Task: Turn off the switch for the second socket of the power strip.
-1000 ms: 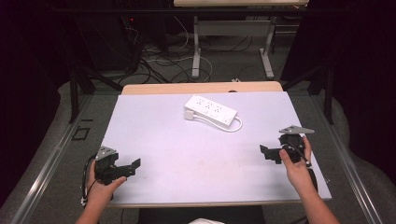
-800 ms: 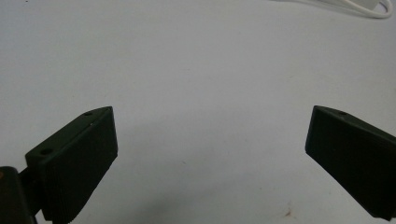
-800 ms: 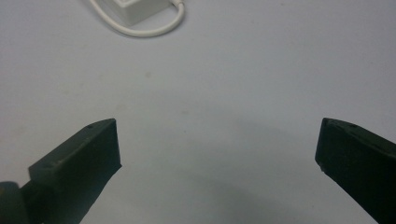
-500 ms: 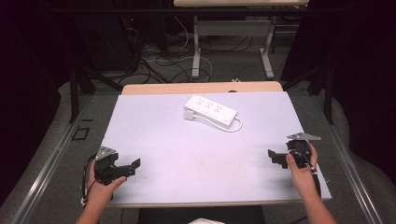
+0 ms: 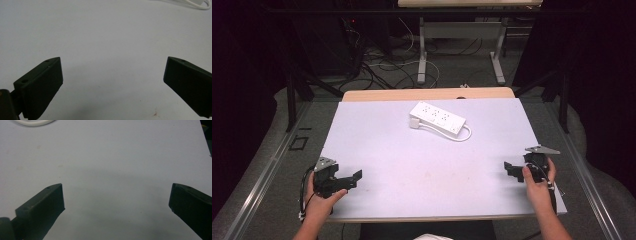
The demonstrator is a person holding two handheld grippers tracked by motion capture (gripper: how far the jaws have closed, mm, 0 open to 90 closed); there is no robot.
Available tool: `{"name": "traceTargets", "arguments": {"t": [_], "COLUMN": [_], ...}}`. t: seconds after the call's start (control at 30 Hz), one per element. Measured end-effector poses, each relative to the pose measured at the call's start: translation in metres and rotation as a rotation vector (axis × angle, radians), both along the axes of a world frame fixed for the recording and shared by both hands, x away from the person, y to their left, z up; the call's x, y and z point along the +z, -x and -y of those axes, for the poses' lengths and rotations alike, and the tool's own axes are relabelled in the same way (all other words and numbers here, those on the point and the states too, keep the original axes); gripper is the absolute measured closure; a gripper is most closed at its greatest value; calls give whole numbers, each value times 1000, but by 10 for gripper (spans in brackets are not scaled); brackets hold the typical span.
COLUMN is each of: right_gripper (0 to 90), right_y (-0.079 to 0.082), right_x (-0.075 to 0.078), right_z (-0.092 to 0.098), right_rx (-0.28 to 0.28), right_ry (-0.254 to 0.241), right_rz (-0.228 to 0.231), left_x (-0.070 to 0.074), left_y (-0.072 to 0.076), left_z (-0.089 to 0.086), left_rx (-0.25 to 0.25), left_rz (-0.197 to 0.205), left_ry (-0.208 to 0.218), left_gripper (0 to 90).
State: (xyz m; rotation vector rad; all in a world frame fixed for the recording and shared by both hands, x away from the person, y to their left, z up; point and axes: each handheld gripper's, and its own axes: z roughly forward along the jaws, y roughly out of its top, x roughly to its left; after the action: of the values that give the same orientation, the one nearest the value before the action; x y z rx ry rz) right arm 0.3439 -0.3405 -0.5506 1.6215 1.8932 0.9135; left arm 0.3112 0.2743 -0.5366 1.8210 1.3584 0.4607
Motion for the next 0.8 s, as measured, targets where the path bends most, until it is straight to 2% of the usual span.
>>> {"name": "traceTargets", "arguments": {"t": [0.37,0.8], "right_gripper": [0,0], "right_y": [1,0], "right_x": [-8,-10], "right_z": [-1,4], "right_rx": [-9,-11], "right_ry": [-9,-18], "right_rz": [-28,-36], "left_x": [0,0], "left_y": [0,-1], "left_z": [0,-1], "left_rx": [-1,-5], "left_rz": [-1,-5], "left_ry": [0,3], "left_gripper": [20,21]}}
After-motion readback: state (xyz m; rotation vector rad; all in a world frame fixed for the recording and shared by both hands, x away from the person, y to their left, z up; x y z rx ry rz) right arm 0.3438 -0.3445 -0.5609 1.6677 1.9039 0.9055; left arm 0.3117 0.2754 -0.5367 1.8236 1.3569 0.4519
